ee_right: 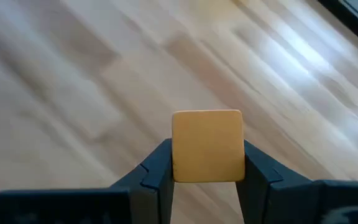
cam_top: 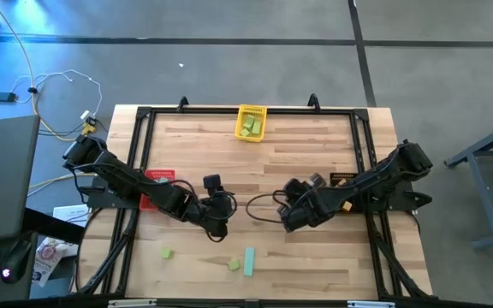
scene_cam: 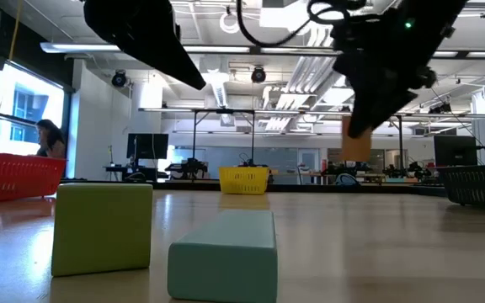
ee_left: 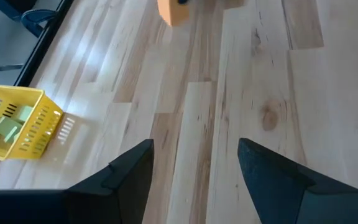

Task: Sort & place blocks by color
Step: Put the orange block into the black bin

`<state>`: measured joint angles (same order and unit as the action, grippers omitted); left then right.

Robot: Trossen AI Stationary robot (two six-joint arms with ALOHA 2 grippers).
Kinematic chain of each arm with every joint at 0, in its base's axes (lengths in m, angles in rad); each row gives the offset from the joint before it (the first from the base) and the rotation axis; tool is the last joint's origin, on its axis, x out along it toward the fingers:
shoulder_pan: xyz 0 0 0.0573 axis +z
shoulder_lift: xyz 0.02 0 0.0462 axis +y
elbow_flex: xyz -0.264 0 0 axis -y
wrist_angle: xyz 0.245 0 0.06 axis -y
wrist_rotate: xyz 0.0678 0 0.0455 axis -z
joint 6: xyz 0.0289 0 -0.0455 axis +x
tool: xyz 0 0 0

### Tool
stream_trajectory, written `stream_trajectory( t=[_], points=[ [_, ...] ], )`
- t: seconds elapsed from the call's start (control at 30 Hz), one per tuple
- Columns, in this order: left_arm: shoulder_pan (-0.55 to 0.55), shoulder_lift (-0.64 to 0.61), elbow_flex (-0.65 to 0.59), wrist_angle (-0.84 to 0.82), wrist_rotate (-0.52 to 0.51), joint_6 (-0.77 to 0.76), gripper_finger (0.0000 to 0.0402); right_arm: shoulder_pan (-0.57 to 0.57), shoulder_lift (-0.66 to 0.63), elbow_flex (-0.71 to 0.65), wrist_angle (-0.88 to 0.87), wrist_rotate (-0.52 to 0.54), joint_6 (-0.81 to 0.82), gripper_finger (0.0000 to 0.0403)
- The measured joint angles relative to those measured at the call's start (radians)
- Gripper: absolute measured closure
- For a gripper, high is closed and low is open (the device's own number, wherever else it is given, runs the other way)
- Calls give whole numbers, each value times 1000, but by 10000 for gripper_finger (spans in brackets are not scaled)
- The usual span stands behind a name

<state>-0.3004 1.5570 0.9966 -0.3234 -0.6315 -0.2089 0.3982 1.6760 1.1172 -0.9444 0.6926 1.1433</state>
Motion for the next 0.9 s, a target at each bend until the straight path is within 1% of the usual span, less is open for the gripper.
stream_trajectory(
  t=[0.2, 0.37, 0.53, 0.67, 0.8, 0.9],
  points=[
    [0, 0, 0, -7, 0, 0, 186, 18, 0, 0, -217, 1, 241, 300],
    [0, 0, 0, -10, 0, 0, 186, 41, 0, 0, -375, -22, 395, 300],
    [0, 0, 0, -10, 0, 1, 186, 67, 0, 0, -530, -111, 503, 300],
    [0, 0, 0, -11, 0, 1, 185, 82, 0, 0, -633, -229, 566, 300],
    [0, 0, 0, -10, 0, 0, 186, 81, -9, 1, -626, -288, 538, 300],
    [0, 0, 0, -10, 0, 0, 186, 73, -8, 1, -625, -354, 520, 300]
  ],
)
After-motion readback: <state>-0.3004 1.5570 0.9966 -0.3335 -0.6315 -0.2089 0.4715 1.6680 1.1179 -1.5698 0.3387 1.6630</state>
